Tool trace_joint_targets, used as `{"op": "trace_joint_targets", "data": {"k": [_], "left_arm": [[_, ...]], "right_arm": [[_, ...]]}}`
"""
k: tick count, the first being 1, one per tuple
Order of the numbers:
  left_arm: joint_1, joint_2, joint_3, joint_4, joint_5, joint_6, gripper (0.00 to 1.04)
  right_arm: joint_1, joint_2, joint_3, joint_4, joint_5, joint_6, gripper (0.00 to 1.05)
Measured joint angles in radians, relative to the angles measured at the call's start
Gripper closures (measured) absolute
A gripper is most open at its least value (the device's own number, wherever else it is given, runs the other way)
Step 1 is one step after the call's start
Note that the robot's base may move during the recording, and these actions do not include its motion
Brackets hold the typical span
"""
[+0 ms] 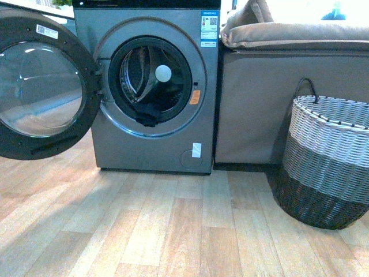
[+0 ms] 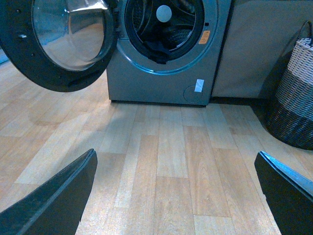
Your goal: Collect clothes from washing machine
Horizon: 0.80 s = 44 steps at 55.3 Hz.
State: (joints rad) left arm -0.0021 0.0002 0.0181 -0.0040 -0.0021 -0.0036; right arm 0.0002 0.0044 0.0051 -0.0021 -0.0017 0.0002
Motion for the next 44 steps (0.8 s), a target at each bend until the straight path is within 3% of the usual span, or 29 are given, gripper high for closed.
{"op": "trace_joint_targets", "data": {"k": [44], "left_arm": [[0.000, 0.001, 0.000, 0.000, 0.000, 0.000, 0.07]], "right_arm": [[0.000, 0.000, 0.000, 0.000, 0.000, 0.000, 0.07]]}}
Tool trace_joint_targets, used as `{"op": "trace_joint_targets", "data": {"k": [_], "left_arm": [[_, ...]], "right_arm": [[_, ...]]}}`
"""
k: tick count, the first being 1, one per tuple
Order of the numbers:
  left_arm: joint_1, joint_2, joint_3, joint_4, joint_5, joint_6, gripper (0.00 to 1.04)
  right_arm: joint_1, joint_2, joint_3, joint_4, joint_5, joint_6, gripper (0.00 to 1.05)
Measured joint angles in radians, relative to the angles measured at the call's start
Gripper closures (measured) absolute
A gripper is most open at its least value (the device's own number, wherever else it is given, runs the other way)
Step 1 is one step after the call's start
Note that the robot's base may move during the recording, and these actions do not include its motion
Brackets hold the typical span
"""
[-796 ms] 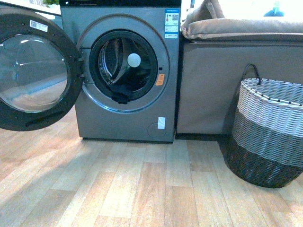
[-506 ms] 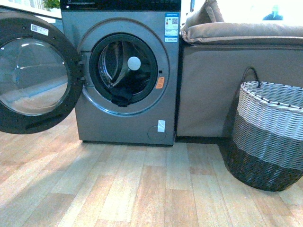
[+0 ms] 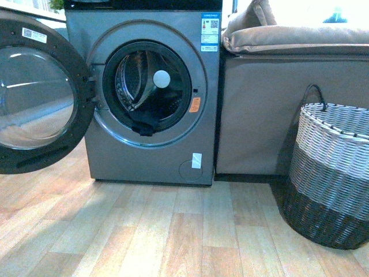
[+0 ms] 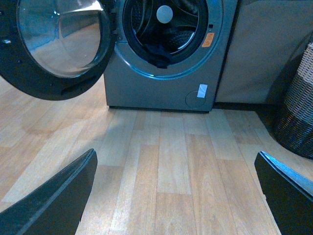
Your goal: Collect clothes from washing machine
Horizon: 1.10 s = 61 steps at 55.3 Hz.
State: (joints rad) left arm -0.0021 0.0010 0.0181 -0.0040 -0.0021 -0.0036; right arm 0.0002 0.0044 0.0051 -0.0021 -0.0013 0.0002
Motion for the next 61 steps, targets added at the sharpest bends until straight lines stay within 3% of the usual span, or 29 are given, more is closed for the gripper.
{"op": "trace_joint_targets", "data": {"k": [61], "left_arm": [[0.000, 0.000, 0.000, 0.000, 0.003, 0.000, 0.07]], "right_arm": [[0.000, 0.000, 0.000, -0.001, 0.000, 0.000, 0.07]]}}
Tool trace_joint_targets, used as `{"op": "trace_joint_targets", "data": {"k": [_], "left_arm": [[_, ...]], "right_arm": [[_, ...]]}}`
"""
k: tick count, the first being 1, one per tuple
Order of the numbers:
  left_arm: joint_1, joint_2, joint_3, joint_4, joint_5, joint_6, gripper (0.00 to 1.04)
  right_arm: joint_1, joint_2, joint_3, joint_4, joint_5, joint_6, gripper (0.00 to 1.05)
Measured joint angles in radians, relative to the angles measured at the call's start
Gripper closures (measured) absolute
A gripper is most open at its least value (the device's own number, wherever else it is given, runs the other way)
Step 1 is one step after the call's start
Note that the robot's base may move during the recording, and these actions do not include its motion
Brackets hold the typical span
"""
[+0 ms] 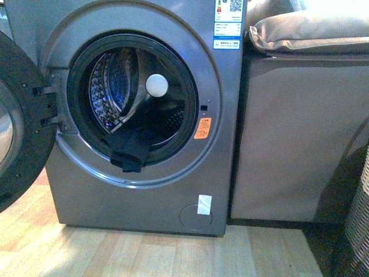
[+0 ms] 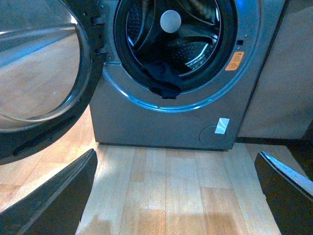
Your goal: Collect clothes from washing machine
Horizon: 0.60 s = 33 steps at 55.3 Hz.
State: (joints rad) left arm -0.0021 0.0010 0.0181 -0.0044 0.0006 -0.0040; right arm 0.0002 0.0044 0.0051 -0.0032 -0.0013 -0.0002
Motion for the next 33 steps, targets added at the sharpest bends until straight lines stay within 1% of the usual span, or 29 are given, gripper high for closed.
{"op": "trace_joint_targets", "data": {"k": [33], "left_arm": [[0.000, -0.001, 0.000, 0.000, -0.001, 0.000, 0.07]], "right_arm": [[0.000, 0.000, 0.000, 0.001, 0.000, 0.000, 0.07]]}}
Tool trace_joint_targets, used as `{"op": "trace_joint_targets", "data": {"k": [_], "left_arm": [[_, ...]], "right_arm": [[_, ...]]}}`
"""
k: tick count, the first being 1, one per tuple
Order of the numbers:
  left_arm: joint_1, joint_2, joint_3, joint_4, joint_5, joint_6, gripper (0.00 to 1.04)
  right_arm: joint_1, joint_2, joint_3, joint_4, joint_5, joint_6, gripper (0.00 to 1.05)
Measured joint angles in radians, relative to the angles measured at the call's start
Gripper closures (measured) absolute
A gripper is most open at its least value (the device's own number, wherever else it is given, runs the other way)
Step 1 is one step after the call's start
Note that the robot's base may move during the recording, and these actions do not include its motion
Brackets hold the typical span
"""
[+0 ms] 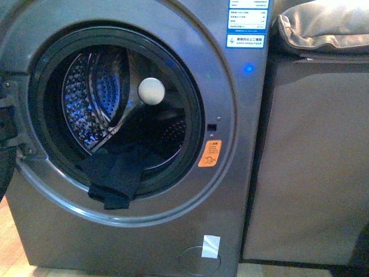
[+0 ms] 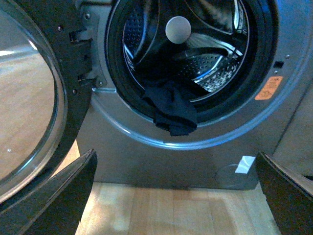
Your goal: Collect clothes from washing machine
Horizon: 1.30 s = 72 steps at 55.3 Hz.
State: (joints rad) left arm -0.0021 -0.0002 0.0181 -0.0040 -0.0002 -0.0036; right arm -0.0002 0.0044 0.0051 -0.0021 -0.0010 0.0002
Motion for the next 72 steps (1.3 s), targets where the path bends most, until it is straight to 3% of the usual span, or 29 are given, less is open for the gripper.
{"op": "trace_joint_targets", "data": {"k": [31, 33, 36, 38, 43, 57, 72], "left_arm": [[0.000, 0.002, 0.000, 0.000, 0.000, 0.000, 0.07], [0.018, 0.021, 0.011, -0.025, 0.047, -0.023, 0.07], [0.075, 0.134, 0.062, -0.134, 0.243, -0.109, 0.07], [0.089, 0.209, 0.079, -0.127, 0.290, -0.139, 0.07], [0.073, 0.397, 0.125, -0.023, 0.317, -0.183, 0.07], [-0.014, 0.992, 0.305, 0.415, 0.215, -0.150, 0.07], [-0.074, 1.415, 0.491, 0.532, 0.161, -0.124, 0.07]], "right_arm": [[0.000, 0.000, 0.000, 0.000, 0.000, 0.000, 0.07], [0.000, 0.000, 0.000, 0.000, 0.000, 0.000, 0.07], [0.000, 0.000, 0.000, 0.000, 0.001, 0.000, 0.07], [0.000, 0.000, 0.000, 0.000, -0.002, 0.000, 0.07], [0.000, 0.000, 0.000, 0.000, 0.000, 0.000, 0.07], [0.000, 0.000, 0.000, 0.000, 0.000, 0.000, 0.07], [0.000, 0.000, 0.000, 0.000, 0.000, 0.000, 0.07]]}}
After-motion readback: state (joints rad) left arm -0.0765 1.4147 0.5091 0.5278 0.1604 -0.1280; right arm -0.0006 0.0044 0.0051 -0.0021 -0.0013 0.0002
